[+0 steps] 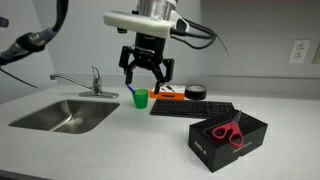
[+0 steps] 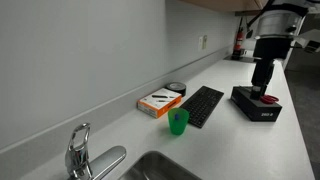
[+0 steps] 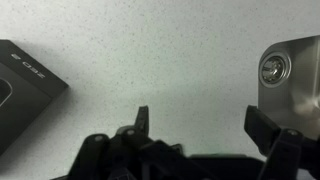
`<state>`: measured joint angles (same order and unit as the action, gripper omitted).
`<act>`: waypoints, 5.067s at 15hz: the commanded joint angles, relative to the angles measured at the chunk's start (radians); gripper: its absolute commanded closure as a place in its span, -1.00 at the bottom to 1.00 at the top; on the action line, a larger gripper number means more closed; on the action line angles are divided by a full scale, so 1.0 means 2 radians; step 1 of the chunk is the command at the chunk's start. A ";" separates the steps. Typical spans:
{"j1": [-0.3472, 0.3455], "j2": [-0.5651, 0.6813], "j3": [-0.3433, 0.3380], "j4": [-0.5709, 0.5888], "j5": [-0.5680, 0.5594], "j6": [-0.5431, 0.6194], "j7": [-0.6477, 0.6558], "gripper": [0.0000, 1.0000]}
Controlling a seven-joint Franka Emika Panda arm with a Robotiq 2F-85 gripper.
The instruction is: Remove the pen from the green cup then put it on the table
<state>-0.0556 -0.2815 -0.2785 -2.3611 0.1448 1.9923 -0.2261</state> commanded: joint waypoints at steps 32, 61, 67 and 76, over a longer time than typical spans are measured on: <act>0.029 0.169 0.152 0.048 -0.180 0.335 0.455 -1.00; 0.048 0.131 0.133 0.054 -0.156 0.322 0.488 0.91; 0.083 0.016 0.090 -0.020 0.002 0.296 0.258 0.91; 0.005 0.127 0.142 -0.011 -0.154 0.290 0.319 0.91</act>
<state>-0.0155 -0.1125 -0.0267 -2.4180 -0.0469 2.5631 0.3165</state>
